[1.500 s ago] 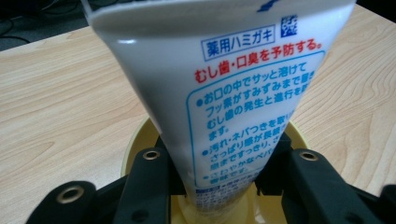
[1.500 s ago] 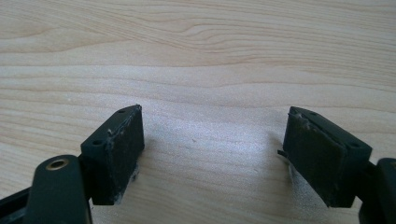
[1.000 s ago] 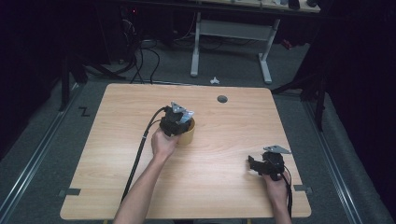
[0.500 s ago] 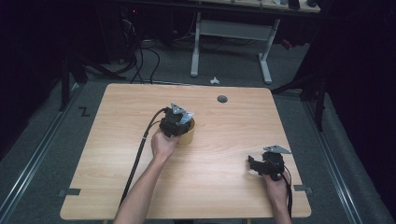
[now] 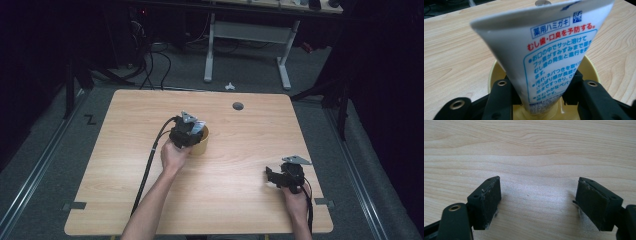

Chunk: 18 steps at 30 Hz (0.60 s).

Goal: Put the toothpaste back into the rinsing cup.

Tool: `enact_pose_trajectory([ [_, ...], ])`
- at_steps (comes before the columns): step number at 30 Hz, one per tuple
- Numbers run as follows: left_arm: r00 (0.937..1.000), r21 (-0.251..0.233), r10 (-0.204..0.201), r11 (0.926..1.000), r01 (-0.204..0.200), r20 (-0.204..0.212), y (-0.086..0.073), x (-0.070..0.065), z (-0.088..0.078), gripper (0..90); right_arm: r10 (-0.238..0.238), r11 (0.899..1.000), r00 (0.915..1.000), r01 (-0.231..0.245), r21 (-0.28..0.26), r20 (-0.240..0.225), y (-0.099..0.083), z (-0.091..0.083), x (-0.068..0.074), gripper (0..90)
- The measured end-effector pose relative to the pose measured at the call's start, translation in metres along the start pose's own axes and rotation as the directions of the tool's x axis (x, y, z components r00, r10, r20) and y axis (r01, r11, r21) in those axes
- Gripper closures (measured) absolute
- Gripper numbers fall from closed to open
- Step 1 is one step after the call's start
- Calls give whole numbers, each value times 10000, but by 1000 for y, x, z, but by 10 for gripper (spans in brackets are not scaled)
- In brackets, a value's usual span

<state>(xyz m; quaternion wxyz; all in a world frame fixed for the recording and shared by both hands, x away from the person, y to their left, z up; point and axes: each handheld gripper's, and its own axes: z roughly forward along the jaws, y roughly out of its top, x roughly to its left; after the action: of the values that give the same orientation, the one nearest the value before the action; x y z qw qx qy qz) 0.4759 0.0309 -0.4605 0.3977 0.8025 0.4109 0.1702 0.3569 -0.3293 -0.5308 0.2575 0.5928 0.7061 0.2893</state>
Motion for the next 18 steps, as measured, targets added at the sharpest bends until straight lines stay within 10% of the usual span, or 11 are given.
enact_pose_trajectory([
  [18, 9999, -50, 122, 9999, -122, -48, 0, 0, -3, 495, -10, 10000, 10000, 10, -9, -6, 0, 0, 0, 207],
])
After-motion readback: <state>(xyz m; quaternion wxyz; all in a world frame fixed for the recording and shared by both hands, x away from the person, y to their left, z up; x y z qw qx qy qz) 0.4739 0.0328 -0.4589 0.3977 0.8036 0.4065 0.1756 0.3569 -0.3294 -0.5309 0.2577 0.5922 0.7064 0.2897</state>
